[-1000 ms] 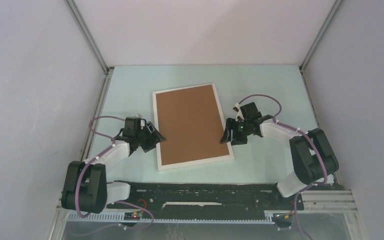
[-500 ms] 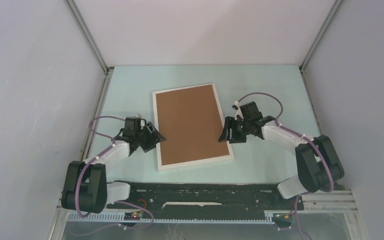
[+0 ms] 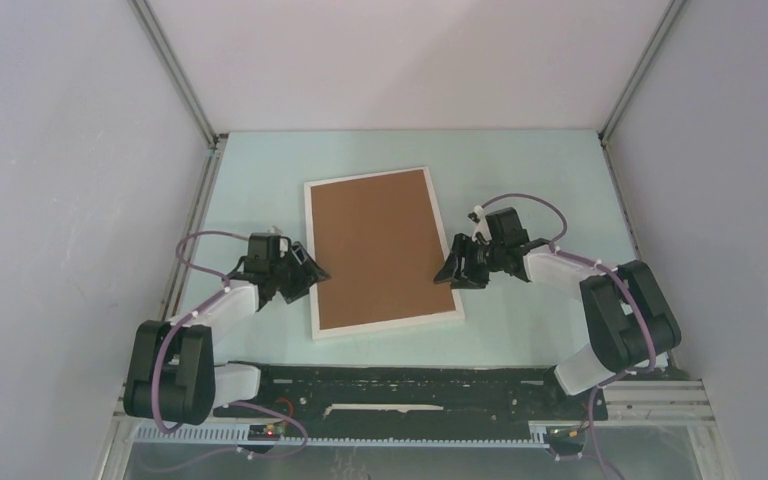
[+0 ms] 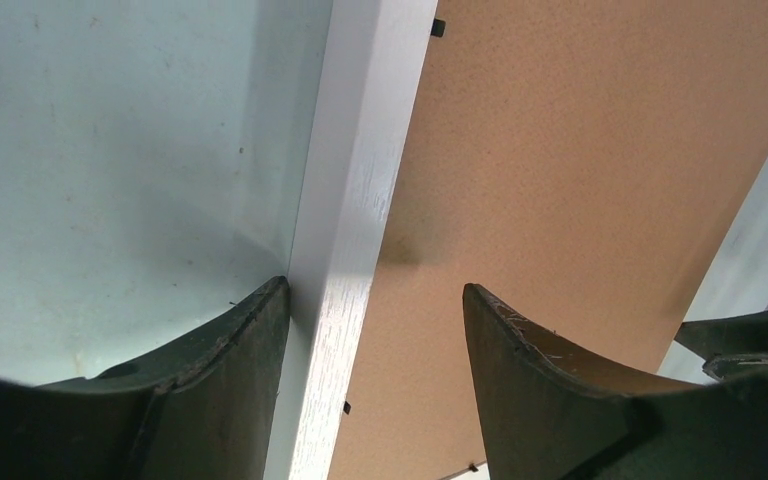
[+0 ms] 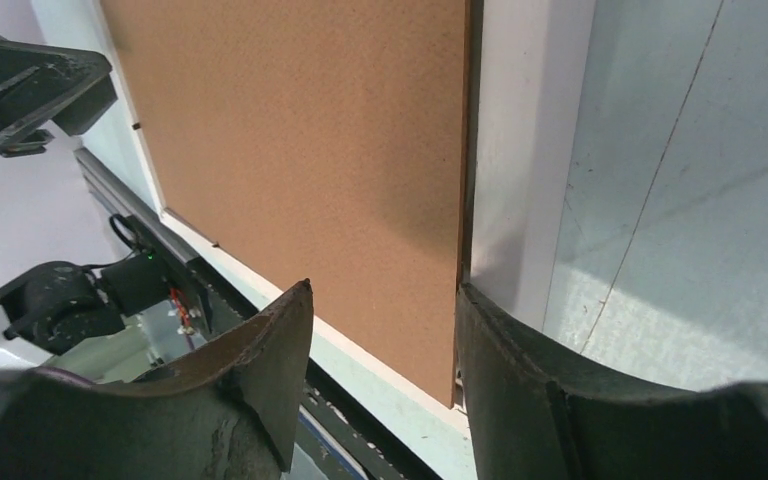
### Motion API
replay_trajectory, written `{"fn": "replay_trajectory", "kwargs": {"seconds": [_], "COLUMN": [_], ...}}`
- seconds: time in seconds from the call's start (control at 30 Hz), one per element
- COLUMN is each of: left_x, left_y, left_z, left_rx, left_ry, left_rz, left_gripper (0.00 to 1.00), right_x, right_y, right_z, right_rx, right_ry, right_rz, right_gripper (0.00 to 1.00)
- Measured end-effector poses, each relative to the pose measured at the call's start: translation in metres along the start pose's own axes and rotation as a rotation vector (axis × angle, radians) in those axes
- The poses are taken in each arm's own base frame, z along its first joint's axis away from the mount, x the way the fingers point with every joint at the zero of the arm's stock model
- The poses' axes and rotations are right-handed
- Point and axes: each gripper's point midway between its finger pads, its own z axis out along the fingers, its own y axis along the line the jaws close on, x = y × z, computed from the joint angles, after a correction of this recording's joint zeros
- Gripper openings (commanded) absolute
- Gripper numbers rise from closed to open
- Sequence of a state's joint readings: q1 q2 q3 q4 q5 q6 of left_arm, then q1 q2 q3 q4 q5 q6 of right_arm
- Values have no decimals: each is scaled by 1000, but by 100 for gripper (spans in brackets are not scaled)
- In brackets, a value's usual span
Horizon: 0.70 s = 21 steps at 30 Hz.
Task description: Put the photo into the frame
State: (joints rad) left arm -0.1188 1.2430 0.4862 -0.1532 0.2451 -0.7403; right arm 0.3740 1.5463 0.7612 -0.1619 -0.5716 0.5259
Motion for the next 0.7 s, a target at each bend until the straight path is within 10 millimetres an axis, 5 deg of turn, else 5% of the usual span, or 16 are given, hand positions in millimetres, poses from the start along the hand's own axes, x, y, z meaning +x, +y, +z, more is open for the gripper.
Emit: {"fn": "replay_trajectory", "kwargs": {"seconds": [0.33, 0.4, 0.57, 0.7], "left_x": [-6, -8, -6, -10], "left_y": [2, 3, 6, 5], "left_z": [-1, -3, -22, -46], "left_rx": [-9, -20, -45, -69], "left_ry": [-30, -43, -64, -125], "left_rz": [17, 19, 38, 68], "left_gripper": [71, 86, 98, 94], "right_x": [-5, -8, -11, -11], "right_y": [31, 42, 61, 68], "right_z": [-22, -27, -32, -32], "right_rx": [-105, -142, -226, -272], "right_ry": [-60, -71, -78, -76], "right_rz": [24, 21, 15, 36], "right_gripper": [58, 58, 56, 55]}}
